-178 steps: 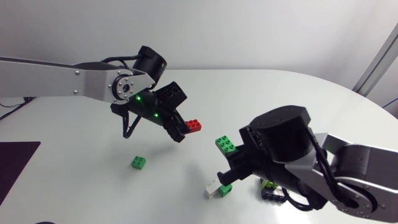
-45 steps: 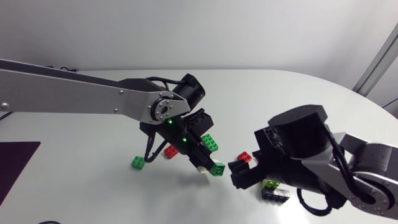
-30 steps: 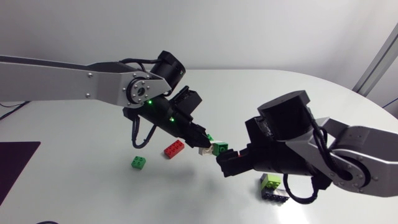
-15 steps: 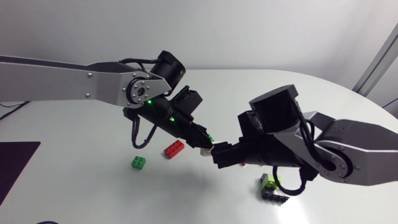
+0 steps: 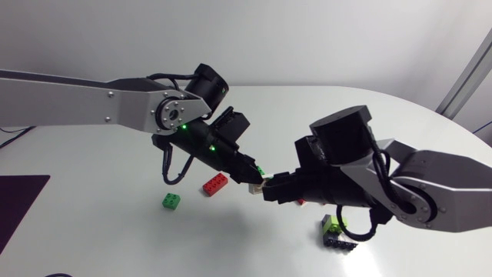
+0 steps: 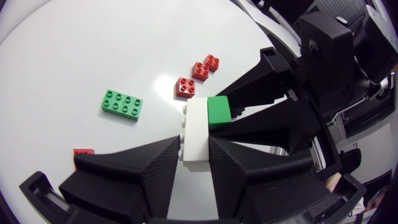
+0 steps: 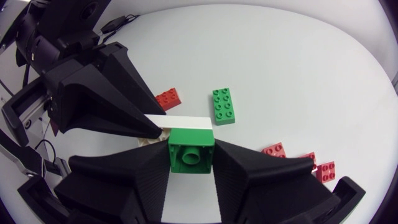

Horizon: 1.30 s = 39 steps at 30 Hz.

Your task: Separate the duplo bricks

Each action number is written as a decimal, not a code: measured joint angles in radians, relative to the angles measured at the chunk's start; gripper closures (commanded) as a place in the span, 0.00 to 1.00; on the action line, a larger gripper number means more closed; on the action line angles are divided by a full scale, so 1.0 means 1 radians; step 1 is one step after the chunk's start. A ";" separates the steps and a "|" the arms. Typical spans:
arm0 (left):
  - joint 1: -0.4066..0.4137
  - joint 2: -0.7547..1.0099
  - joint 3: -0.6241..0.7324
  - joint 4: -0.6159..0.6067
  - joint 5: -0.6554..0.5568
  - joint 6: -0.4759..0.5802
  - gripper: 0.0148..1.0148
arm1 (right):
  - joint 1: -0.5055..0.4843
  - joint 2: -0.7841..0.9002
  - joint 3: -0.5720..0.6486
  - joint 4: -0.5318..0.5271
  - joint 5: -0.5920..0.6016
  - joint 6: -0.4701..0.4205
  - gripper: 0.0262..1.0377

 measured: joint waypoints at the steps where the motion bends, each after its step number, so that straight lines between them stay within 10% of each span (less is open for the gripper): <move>1: 0.000 -0.003 -0.002 0.000 0.004 0.000 0.71 | 0.000 -0.010 -0.006 0.002 -0.002 0.000 0.83; 17: 0.013 -0.072 -0.113 0.003 -0.006 0.113 0.71 | -0.199 -0.072 -0.013 -0.058 -0.259 -0.013 0.83; 39: -0.262 -0.393 -0.619 0.468 -0.813 0.471 0.70 | -0.121 -0.269 -0.069 -0.122 -0.102 -0.065 0.83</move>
